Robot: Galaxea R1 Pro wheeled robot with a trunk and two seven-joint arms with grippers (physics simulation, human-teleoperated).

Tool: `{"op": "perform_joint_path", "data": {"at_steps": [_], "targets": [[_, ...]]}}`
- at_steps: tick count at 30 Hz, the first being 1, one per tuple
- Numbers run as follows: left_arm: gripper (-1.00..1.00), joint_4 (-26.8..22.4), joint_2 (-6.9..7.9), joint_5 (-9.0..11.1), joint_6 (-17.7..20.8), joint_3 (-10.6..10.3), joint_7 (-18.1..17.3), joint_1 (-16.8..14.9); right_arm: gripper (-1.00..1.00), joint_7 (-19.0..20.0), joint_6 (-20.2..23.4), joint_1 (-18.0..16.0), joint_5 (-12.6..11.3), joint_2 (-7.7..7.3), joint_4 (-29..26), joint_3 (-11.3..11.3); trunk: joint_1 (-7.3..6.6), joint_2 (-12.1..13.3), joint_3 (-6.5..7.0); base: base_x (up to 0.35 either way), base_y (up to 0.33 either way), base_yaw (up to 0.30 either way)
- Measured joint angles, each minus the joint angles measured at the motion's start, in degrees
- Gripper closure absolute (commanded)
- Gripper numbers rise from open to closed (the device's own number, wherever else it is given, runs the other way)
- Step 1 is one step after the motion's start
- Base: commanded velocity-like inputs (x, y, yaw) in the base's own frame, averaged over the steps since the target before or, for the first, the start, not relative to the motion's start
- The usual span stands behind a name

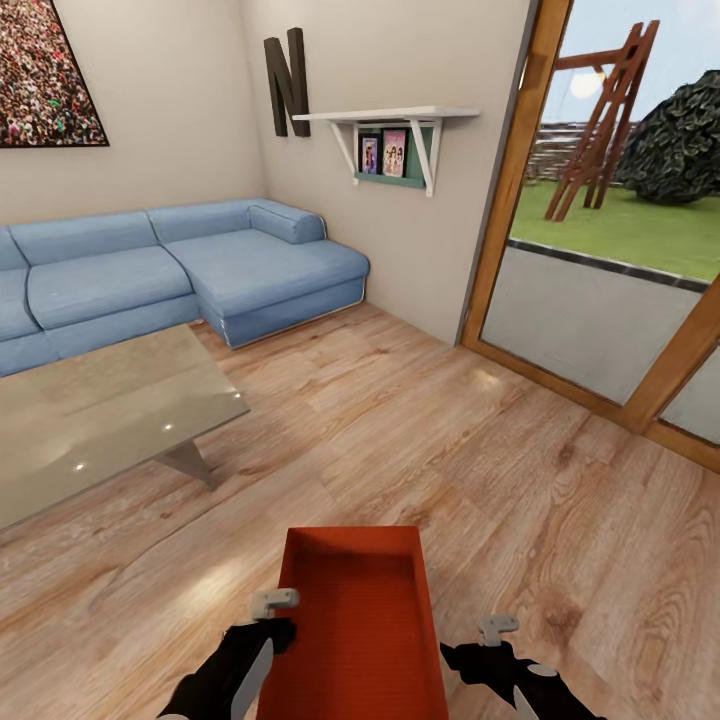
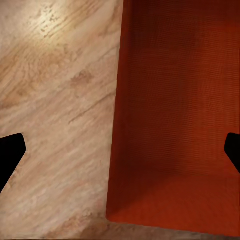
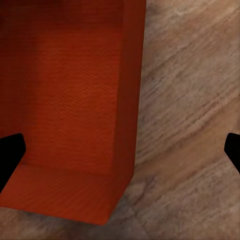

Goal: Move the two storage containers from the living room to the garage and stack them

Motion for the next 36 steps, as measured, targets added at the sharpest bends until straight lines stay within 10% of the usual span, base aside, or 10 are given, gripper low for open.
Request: {"op": "perform_joint_path", "data": {"at_steps": [25,36], "targets": [[-1.00,0.2,-0.19,0.4,-0.3,-0.2,4.4,0.0,-1.00,-0.9,-0.1,0.0,0.1,0.00,0.0,0.0,0.00,0.0,0.00,0.000,0.000,0.000],[-1.00,0.3,0.01,0.4,-0.3,0.1,4.4,0.0,-1.00,0.0,-0.1,0.0,0.1,0.00,0.0,0.0,2.41,-4.4,-1.97,0.000,0.000,0.000]]}}
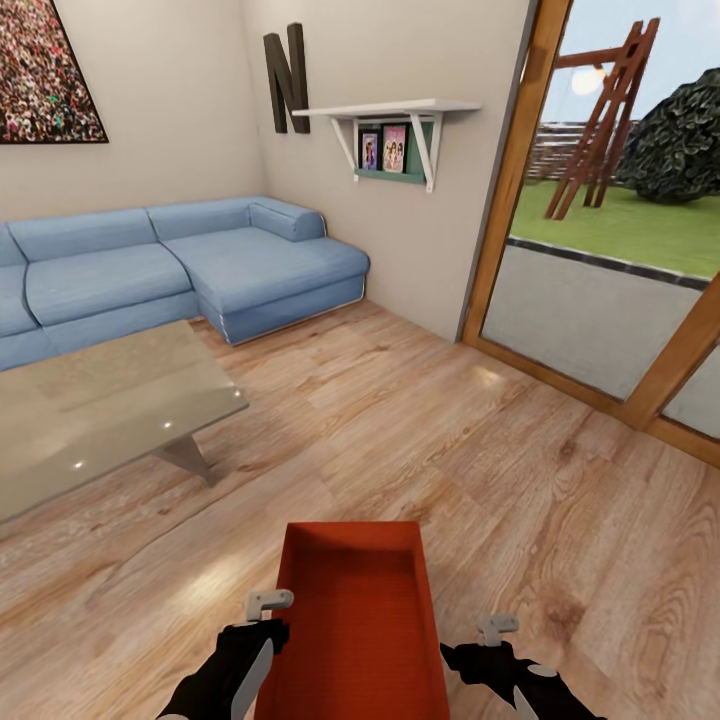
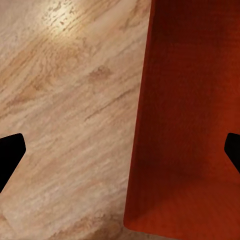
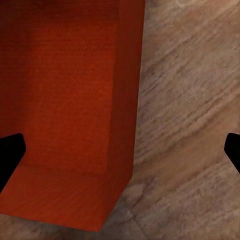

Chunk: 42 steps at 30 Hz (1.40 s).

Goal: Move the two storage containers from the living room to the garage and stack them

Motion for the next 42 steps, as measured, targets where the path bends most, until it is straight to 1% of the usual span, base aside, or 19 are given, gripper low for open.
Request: {"op": "perform_joint_path", "data": {"at_steps": [2,10,15,18,21,25,28,33,35,42], "targets": [[-1.00,0.0,-0.01,0.0,0.0,0.0,0.0,0.0,-1.00,0.0,0.0,0.0,0.0,0.00,0.0,0.0,0.44,-0.8,-0.36,0.000,0.000,0.000],[-1.00,0.0,-0.16,0.1,0.0,0.0,-0.2,0.0,-1.00,0.5,0.0,0.0,0.0,0.00,0.0,0.1,0.45,-0.8,-0.36,0.000,0.000,0.000],[-1.00,0.0,-0.18,0.1,0.0,0.0,-0.3,0.0,-1.00,4.2,0.1,0.0,0.0,0.00,0.0,0.0,0.44,-0.8,-0.36,0.000,0.000,0.000],[-1.00,0.0,-0.13,0.1,0.0,0.0,-0.3,0.0,-1.00,4.8,0.1,0.0,0.0,0.00,0.0,0.0,0.45,-0.8,-0.36,0.000,0.000,0.000],[-1.00,0.4,-0.16,0.1,0.0,-0.1,-0.3,0.0,-1.00,5.0,0.1,0.0,0.0,0.00,0.0,0.0,0.45,-0.8,-0.36,0.000,0.000,0.000],[-1.00,3.9,-0.33,0.1,0.2,-0.4,-0.3,0.0,-1.00,5.0,0.1,0.0,0.0,0.00,0.0,-0.1,0.45,-0.8,-0.37,0.000,0.000,0.000],[-1.00,4.6,-0.41,0.2,0.5,-0.4,-0.3,0.0,-1.00,5.0,0.1,0.0,0.0,0.00,0.0,-0.1,0.45,-0.8,-0.36,0.000,0.000,0.000],[-1.00,5.0,-0.37,0.1,0.6,-0.4,-0.8,0.0,-1.00,5.0,0.1,0.0,0.0,0.00,0.0,-0.1,0.44,-0.8,-0.36,0.000,0.000,0.000],[-1.00,5.0,-0.31,0.1,0.4,-0.4,-0.9,0.0,-1.00,5.0,0.1,0.0,-0.1,0.00,0.0,-0.1,0.88,-1.6,-0.72,0.000,0.000,0.000],[-1.00,4.9,-0.03,0.3,0.0,-0.4,-0.9,0.0,-1.00,5.0,0.1,0.0,-0.2,0.00,0.0,0.0,0.88,-1.6,-0.72,0.000,0.000,0.000]]}}
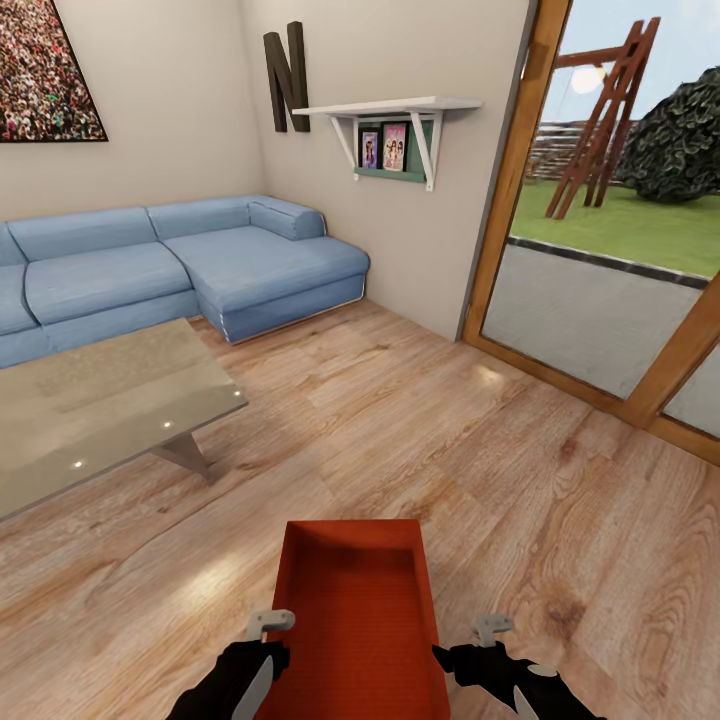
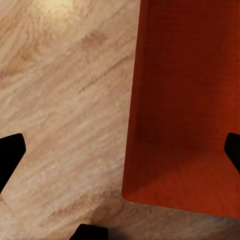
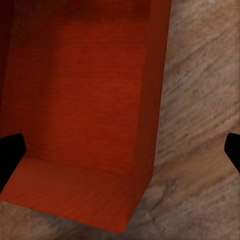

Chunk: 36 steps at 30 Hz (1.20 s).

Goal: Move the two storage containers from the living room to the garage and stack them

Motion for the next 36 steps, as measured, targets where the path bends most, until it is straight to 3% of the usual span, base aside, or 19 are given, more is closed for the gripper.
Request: {"op": "perform_joint_path", "data": {"at_steps": [8,13,30,36], "targets": [[-1.00,0.0,-0.18,-0.2,0.1,0.0,-0.1,0.0,-1.00,0.0,0.1,0.0,-0.1,0.00,0.1,-0.1,0.00,0.0,0.00,0.000,0.000,0.000],[-1.00,0.0,-0.24,-0.3,0.1,-0.1,-0.1,0.0,-1.00,-0.1,0.1,0.0,-0.1,0.00,0.1,-0.1,1.09,-2.0,-0.89,0.000,0.000,0.000],[-1.00,0.1,-0.41,-0.1,0.1,-0.2,-1.0,0.0,-1.00,-0.1,0.1,0.0,0.1,0.00,0.2,0.1,1.10,-2.0,-0.90,0.000,0.000,0.000],[-1.00,0.1,-0.42,-0.2,0.0,-0.2,-1.4,0.0,-1.00,-0.1,0.0,0.0,0.1,0.00,0.2,0.2,2.20,-4.0,-1.80,0.000,0.000,0.000]]}}
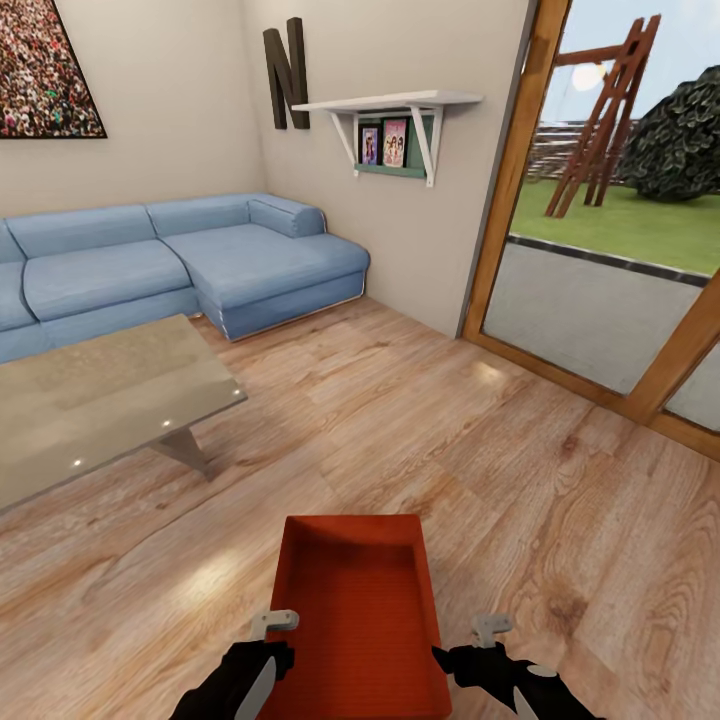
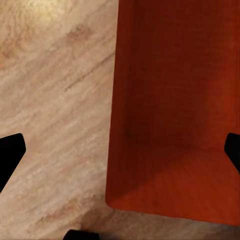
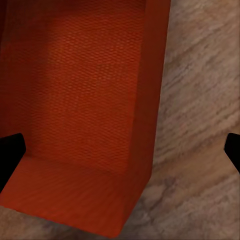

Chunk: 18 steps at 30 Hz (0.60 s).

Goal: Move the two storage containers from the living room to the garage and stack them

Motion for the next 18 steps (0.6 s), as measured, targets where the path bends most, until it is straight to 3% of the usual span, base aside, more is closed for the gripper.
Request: {"op": "perform_joint_path", "data": {"at_steps": [18], "targets": [[-1.00,0.0,-0.18,0.0,0.0,0.0,0.0,0.0,-1.00,0.3,0.2,0.0,-0.1,0.32,0.1,0.2,0.00,0.0,0.00,0.000,0.000,0.000]]}}
